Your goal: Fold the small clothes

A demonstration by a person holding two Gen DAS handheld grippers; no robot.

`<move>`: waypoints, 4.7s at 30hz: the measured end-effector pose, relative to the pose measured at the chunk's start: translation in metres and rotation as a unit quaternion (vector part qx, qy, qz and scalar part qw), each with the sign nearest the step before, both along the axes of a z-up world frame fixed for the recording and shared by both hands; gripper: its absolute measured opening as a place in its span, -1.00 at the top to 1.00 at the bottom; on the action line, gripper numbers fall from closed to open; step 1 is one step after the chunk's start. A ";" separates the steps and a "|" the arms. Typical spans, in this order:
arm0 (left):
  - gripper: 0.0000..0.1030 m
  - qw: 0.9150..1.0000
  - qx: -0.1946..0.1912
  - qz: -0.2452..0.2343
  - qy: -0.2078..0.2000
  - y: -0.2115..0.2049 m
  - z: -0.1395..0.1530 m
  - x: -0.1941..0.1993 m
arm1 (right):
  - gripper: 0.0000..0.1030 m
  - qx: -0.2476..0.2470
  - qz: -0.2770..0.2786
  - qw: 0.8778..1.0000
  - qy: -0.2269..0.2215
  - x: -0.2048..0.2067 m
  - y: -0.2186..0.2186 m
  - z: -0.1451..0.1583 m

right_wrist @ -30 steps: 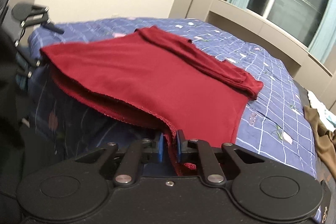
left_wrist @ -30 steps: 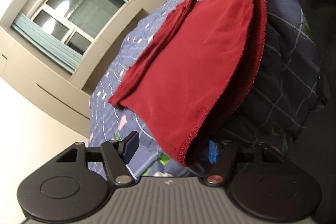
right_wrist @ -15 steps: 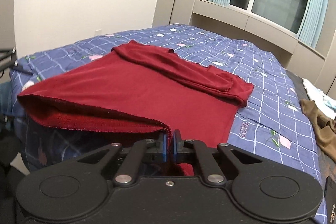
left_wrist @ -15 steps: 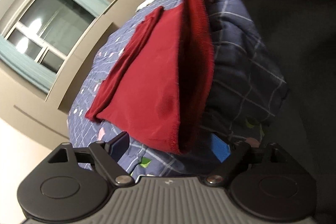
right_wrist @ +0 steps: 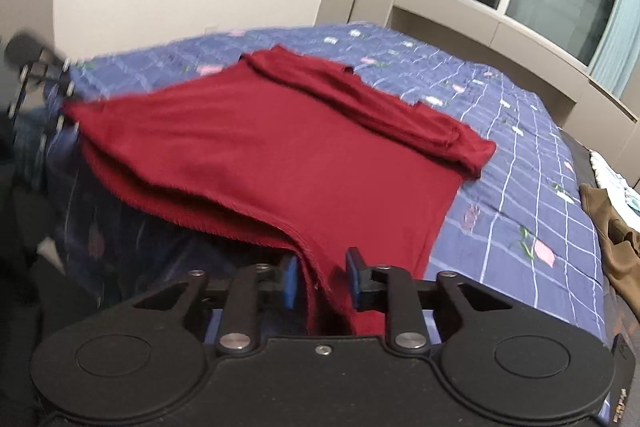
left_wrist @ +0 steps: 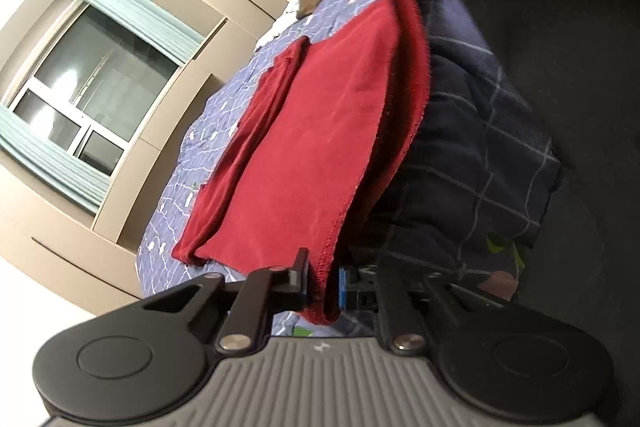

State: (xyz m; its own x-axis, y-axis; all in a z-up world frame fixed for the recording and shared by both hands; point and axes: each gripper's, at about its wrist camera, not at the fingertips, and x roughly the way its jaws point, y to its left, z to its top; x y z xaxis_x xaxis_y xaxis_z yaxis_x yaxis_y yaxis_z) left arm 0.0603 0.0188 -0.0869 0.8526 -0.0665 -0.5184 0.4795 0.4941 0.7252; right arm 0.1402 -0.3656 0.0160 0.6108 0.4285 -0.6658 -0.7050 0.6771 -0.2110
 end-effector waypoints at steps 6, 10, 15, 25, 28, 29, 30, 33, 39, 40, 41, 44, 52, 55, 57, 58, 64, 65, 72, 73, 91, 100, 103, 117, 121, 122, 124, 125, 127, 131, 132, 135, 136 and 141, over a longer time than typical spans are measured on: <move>0.78 0.998 -0.046 0.037 0.000 0.009 0.018 0.017 | 0.25 -0.083 0.044 0.996 -0.003 -0.019 0.000 -0.024; 0.79 0.995 -0.077 0.060 0.009 0.012 0.029 0.024 | 0.36 -0.098 0.057 0.993 -0.020 -0.022 0.000 -0.031; 0.79 0.991 -0.108 0.082 0.016 0.013 0.042 0.028 | 0.90 -0.080 0.043 0.995 -0.035 -0.009 -0.002 -0.015; 0.79 0.951 -0.249 0.183 0.029 0.034 0.122 0.105 | 0.90 -0.029 0.001 0.995 -0.099 0.085 0.007 0.050; 0.80 0.935 -0.287 0.205 0.044 0.051 0.146 0.146 | 0.90 -0.027 -0.002 0.993 -0.115 0.126 0.016 0.066; 0.79 0.933 -0.290 0.210 0.046 0.056 0.152 0.157 | 0.90 -0.030 -0.001 0.992 -0.121 0.143 0.021 0.072; 0.80 0.930 -0.293 0.215 0.051 0.061 0.160 0.173 | 0.90 -0.034 0.000 0.991 -0.126 0.157 0.025 0.076; 0.80 0.928 -0.294 0.219 0.069 0.074 0.177 0.221 | 0.90 -0.056 0.004 0.989 -0.138 0.208 0.042 0.082; 0.79 0.929 -0.255 0.245 0.107 0.086 0.160 0.335 | 0.90 -0.079 -0.005 0.992 -0.098 0.319 0.078 0.064; 0.79 0.926 -0.257 0.253 0.115 0.090 0.153 0.353 | 0.90 -0.081 -0.009 0.993 -0.087 0.338 0.084 0.058; 0.79 0.921 -0.261 0.262 0.121 0.093 0.146 0.367 | 0.90 -0.083 -0.012 0.993 -0.077 0.353 0.089 0.052; 0.79 0.903 -0.275 0.292 0.154 0.107 0.122 0.405 | 0.90 -0.091 -0.018 0.995 -0.047 0.390 0.104 0.030; 0.77 0.870 -0.299 0.331 0.208 0.128 0.056 0.462 | 0.88 -0.115 -0.036 0.992 0.025 0.443 0.127 -0.036; 0.56 0.861 -0.310 0.344 0.210 0.134 0.044 0.465 | 0.60 -0.110 -0.043 0.992 0.032 0.449 0.128 -0.049; 0.30 0.855 -0.317 0.359 0.199 0.139 0.042 0.467 | 0.26 -0.102 -0.058 0.993 0.028 0.450 0.126 -0.053; 0.08 0.851 -0.322 0.369 0.192 0.142 0.042 0.467 | 0.10 -0.094 -0.069 0.993 0.026 0.452 0.122 -0.053; -0.91 0.820 -0.362 0.425 0.124 0.163 0.059 0.451 | -0.73 -0.017 -0.170 0.985 -0.023 0.453 0.092 -0.040; -0.98 0.817 -0.370 0.430 0.103 0.163 0.063 0.444 | -0.82 -0.009 -0.190 0.981 -0.040 0.449 0.089 -0.037; -0.99 0.816 -0.403 0.410 0.063 0.142 0.055 0.407 | -0.97 -0.009 -0.175 0.979 -0.106 0.398 0.097 -0.034; -0.99 0.820 -0.394 0.410 0.062 0.137 0.050 0.406 | -0.97 -0.021 -0.159 0.981 -0.107 0.394 0.102 -0.037; -1.00 0.807 -0.363 0.464 0.048 0.141 -0.008 0.445 | -0.98 -0.026 -0.233 0.969 -0.079 0.448 0.099 -0.095; -0.99 0.800 -0.371 0.469 0.044 0.144 0.025 0.415 | -0.99 -0.004 -0.241 0.966 -0.095 0.425 0.067 -0.060; -0.99 0.803 -0.374 0.464 0.022 0.142 0.041 0.383 | -0.99 -0.006 -0.252 0.960 -0.124 0.394 0.053 -0.045; -0.99 0.765 -0.370 0.523 0.062 0.109 0.023 0.278 | -0.99 -0.036 -0.309 0.944 -0.110 0.299 0.044 -0.074; -0.99 0.752 -0.381 0.530 0.087 0.105 0.026 0.269 | -0.99 -0.026 -0.318 0.938 -0.133 0.276 0.058 -0.057; -0.99 0.745 -0.389 0.535 0.091 0.104 0.025 0.266 | -0.99 -0.014 -0.313 0.940 -0.136 0.266 0.063 -0.054; -0.99 0.732 -0.401 0.543 0.095 0.104 0.025 0.260 | -0.99 -0.005 -0.307 0.942 -0.139 0.252 0.070 -0.053; -0.99 0.724 -0.407 0.548 0.100 0.105 0.024 0.257 | -0.99 -0.006 -0.303 0.943 -0.136 0.245 0.075 -0.055; -0.99 0.713 -0.415 0.553 0.116 0.106 0.018 0.253 | -0.99 -0.018 -0.300 0.947 -0.114 0.237 0.080 -0.066; -0.99 0.711 -0.417 0.554 0.118 0.108 0.016 0.245 | -0.99 -0.029 -0.312 0.945 -0.096 0.232 0.077 -0.084; -0.99 0.706 -0.421 0.557 0.121 0.108 0.016 0.243 | -0.99 -0.028 -0.314 0.944 -0.093 0.232 0.078 -0.083; -0.99 0.695 -0.432 0.562 0.123 0.110 0.016 0.236 | -0.99 -0.018 -0.327 0.941 -0.082 0.230 0.076 -0.085; -0.99 0.695 -0.430 0.563 0.122 0.109 0.016 0.235 | -0.99 -0.011 -0.331 0.940 -0.082 0.229 0.075 -0.086; -0.99 0.708 -0.408 0.563 0.124 0.100 0.014 0.233 | -0.99 -0.018 -0.332 0.938 -0.099 0.223 0.079 -0.089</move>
